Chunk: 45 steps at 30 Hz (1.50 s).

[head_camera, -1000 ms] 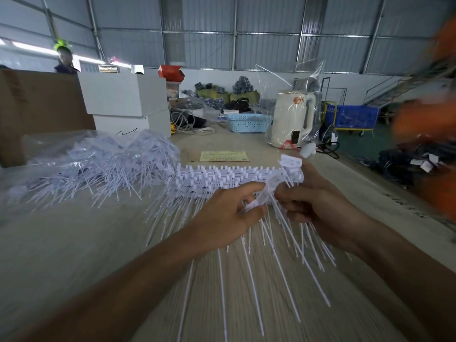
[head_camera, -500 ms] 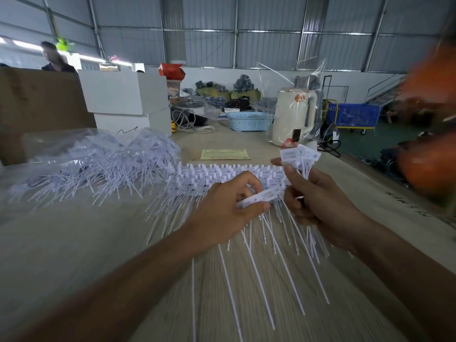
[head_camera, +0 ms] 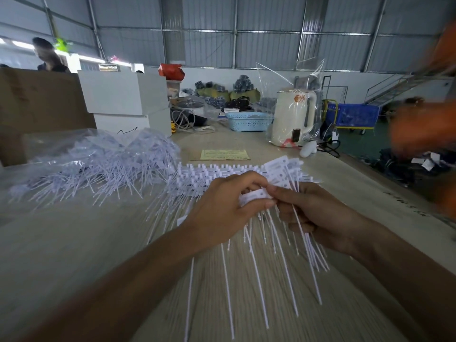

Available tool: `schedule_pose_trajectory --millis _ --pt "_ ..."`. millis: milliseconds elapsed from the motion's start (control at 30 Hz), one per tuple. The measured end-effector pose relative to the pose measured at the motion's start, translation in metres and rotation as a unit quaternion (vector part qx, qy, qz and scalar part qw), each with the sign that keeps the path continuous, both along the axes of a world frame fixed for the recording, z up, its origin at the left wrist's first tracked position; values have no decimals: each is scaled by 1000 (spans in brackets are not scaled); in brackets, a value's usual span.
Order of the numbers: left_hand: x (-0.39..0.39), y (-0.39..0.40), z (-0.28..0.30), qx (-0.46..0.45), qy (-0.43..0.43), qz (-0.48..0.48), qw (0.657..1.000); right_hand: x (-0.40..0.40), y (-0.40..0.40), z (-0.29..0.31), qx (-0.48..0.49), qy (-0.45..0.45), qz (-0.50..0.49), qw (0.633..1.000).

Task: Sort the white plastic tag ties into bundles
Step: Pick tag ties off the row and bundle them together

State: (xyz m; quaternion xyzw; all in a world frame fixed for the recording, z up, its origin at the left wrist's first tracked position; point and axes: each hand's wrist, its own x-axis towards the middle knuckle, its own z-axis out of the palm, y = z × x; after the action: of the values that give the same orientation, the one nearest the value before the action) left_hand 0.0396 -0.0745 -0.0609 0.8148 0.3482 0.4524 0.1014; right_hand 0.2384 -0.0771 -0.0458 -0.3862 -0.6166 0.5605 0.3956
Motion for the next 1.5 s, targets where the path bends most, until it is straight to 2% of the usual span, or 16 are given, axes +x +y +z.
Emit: schedule_pose_trajectory --millis 167,300,433,533,633,667,767,833,900,1000,1033,1100,1167,1233,1333,1500 --pt "-6 2 1 29 57 34 997 0 1 1 -13 36 -24 999" --pt "-7 4 -1 42 100 35 994 -2 0 -1 95 -58 -45 993" --pt "-6 5 2 36 111 16 993 -2 2 -2 272 -154 -78 947" --pt "-6 6 1 30 97 13 995 -1 3 -2 334 -210 -94 914" --pt "-6 5 1 25 73 9 997 2 4 -3 401 -278 -104 866" --pt "-6 5 1 36 74 9 997 2 5 -4 402 -276 -103 867" --pt "-5 6 3 64 71 16 995 3 9 -6 322 -202 -84 921" --pt "-5 5 4 62 58 24 996 3 10 -8 276 -185 -71 941" --pt "-7 5 5 59 61 21 996 2 10 -11 271 -211 -75 936" --pt "-8 3 5 48 78 -6 996 6 14 -8 313 -299 -172 885" --pt "-6 1 5 44 81 -12 996 11 16 -6 305 -288 -211 883" --pt "0 -2 3 31 74 -6 997 22 21 -1 252 -203 -259 910" --pt "3 -5 2 20 58 8 998 28 20 2 174 -108 -241 949" --pt "2 -5 3 13 34 23 999 21 16 1 130 -87 -187 970" --pt "-2 -4 6 2 -5 44 999 1 8 -7 114 -84 -128 982" --pt "1 -6 6 21 -24 47 998 -10 1 -6 64 -26 -113 991"
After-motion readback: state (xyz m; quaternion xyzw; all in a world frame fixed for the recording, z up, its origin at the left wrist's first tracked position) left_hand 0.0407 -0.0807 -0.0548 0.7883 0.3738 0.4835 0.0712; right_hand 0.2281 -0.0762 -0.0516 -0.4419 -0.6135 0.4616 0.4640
